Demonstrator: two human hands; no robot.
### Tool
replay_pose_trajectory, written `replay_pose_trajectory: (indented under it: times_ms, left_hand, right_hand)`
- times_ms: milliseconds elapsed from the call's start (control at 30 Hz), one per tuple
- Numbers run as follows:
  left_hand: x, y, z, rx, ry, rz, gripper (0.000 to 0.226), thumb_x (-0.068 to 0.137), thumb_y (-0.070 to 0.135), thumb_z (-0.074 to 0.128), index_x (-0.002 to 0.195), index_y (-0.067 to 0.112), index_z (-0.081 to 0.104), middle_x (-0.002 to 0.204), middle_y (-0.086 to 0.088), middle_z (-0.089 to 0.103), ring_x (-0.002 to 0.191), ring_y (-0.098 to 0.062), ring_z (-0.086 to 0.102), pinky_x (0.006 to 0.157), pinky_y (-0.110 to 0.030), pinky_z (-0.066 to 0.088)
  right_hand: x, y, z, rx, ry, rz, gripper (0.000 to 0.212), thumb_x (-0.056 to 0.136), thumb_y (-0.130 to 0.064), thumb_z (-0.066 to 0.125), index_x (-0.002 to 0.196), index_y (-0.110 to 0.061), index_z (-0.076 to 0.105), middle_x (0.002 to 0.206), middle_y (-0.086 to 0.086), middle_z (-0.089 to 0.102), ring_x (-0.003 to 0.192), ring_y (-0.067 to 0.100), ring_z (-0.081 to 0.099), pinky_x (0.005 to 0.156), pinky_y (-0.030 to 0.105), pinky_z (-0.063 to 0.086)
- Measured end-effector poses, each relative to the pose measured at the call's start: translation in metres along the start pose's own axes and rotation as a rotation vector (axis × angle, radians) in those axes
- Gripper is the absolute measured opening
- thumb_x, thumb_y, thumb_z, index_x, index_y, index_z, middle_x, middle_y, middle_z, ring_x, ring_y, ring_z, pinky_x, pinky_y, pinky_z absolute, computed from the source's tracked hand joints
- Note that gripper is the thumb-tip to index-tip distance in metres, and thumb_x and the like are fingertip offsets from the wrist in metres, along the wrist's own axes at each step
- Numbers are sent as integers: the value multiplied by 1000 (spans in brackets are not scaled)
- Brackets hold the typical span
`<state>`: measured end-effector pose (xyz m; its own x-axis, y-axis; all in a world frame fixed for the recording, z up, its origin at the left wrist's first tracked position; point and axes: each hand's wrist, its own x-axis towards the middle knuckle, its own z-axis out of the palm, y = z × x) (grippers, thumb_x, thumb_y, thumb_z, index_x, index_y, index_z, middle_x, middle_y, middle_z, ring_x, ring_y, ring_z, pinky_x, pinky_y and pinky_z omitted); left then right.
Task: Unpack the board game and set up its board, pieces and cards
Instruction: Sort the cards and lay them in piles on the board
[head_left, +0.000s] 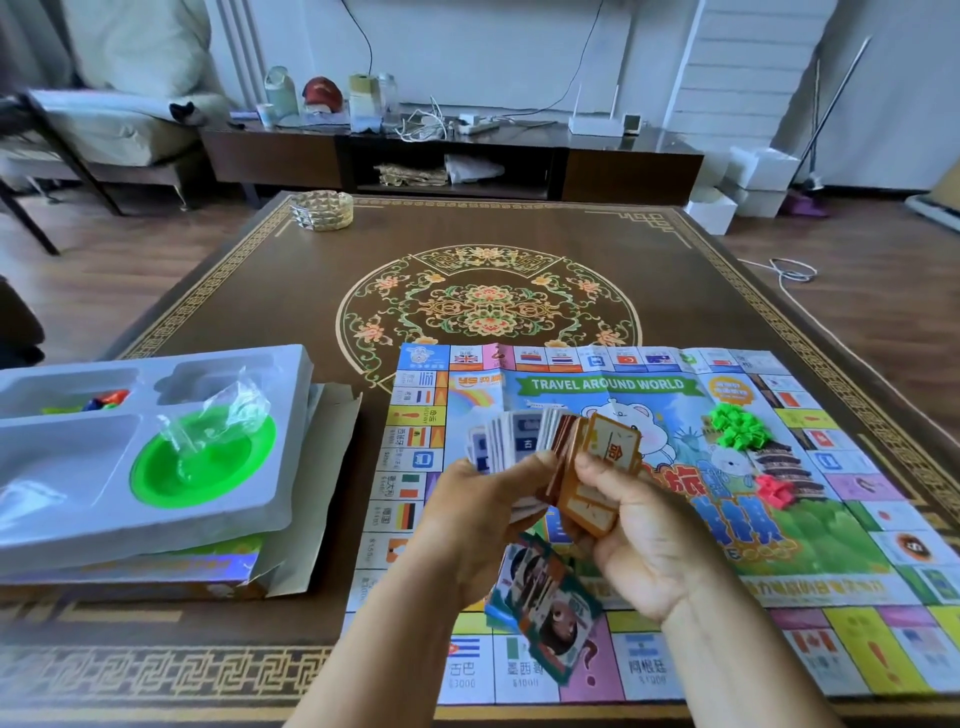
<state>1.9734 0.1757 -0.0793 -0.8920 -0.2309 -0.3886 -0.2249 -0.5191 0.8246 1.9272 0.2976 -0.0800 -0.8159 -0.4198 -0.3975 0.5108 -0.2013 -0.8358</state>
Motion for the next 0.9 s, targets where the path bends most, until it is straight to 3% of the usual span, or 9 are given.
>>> replay_pose_trajectory:
  times_ms: [100,300,433,600,800,900]
  left_hand:
    - [-2,1,-2,-49,-27,-33,20,87,6,61,104,-5,61,83,-15,72,72,-21,69,74,-33,58]
    - [-6,7,-2,-16,-30,31,17,87,-5,54,94,5,66,84,-13,73,73,-21,69,69,-33,59]
    - [-8,8,-1,-11,-33,43,16,88,-1,55,87,9,66,74,-7,72,66,-17,66,63,-30,53]
    - [-9,9,-1,-21,-32,61,18,89,-1,54,86,12,66,74,-6,73,64,-16,68,64,-29,53]
    - [-7,4,2,16,-16,59,11,85,2,62,88,10,69,82,-11,70,75,-24,63,74,-35,50]
    - [-7,4,2,-5,-16,50,13,89,5,58,88,12,68,77,-7,71,68,-18,64,66,-29,52]
  right_hand:
    - [0,2,2,-37,22,-16,35,62,-20,67,97,-12,64,75,6,69,64,18,61,59,30,41]
    - [1,1,-3,-25,85,-87,18,79,-7,65,97,-9,66,89,14,71,78,27,65,71,36,48]
    - [0,1,0,-25,75,-70,34,67,-15,69,100,-7,66,91,14,72,81,27,65,71,36,48]
    - [1,-1,-3,-8,128,-83,12,81,-7,66,92,-12,64,81,8,71,71,22,64,61,31,46]
    - [-2,2,5,-51,44,-87,13,80,-4,64,86,-16,65,71,3,71,64,18,63,61,31,45]
    - [-1,2,4,-16,67,-71,12,81,-6,66,89,-15,63,71,4,70,64,18,63,60,30,45]
